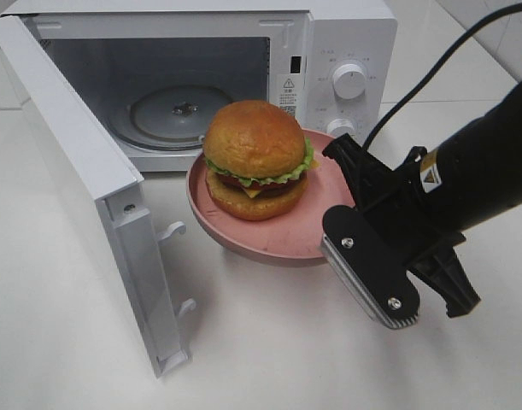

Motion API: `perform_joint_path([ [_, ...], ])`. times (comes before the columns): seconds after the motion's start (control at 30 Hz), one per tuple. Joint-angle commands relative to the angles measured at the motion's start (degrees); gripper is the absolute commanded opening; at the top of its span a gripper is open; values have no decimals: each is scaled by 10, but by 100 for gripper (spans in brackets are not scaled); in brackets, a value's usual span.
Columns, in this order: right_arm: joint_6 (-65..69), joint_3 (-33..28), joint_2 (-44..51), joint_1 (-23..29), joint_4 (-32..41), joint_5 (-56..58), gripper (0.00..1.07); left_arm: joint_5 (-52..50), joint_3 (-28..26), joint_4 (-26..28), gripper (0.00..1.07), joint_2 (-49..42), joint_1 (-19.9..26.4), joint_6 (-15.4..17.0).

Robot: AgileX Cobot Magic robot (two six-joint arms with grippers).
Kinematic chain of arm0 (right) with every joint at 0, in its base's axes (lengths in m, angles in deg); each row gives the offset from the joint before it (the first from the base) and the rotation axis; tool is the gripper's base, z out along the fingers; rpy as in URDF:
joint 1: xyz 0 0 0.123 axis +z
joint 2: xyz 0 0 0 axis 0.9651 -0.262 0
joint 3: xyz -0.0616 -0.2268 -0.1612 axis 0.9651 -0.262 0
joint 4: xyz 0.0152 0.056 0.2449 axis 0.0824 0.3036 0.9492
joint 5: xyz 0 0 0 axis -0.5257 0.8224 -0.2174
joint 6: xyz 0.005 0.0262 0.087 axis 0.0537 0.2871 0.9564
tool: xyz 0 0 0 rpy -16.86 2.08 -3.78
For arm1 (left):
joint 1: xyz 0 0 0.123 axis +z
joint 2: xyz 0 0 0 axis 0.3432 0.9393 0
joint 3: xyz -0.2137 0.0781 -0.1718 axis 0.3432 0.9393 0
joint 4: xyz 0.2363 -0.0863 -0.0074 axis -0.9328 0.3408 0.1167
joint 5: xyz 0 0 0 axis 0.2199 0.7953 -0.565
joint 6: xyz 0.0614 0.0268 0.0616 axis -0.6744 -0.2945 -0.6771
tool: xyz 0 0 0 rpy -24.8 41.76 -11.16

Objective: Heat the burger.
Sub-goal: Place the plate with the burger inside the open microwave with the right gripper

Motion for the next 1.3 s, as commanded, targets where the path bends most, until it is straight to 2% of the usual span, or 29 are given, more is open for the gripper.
perform_joint_path([
  [0.03,15,46,-28,-1,-18,-33,0,-9,1,1,100,-3,-1,1],
  [0.23,15,100,-76,-1,-20,-30,0,-9,1,1,100,-3,-1,1],
  [0.33,15,107,-83,-1,-20,-28,0,-9,1,1,100,-3,-1,1],
  [0.5,15,162,-132,-1,-30,-10,0,-9,1,1,100,-3,-1,1],
  [0.6,15,171,-138,-1,-30,-8,0,-9,1,1,100,-3,-1,1],
  [0.67,15,204,-162,1,-30,-2,0,-9,1,1,100,-3,-1,1],
  [1.3,11,317,-243,1,-31,9,0,-9,1,1,100,-3,-1,1],
])
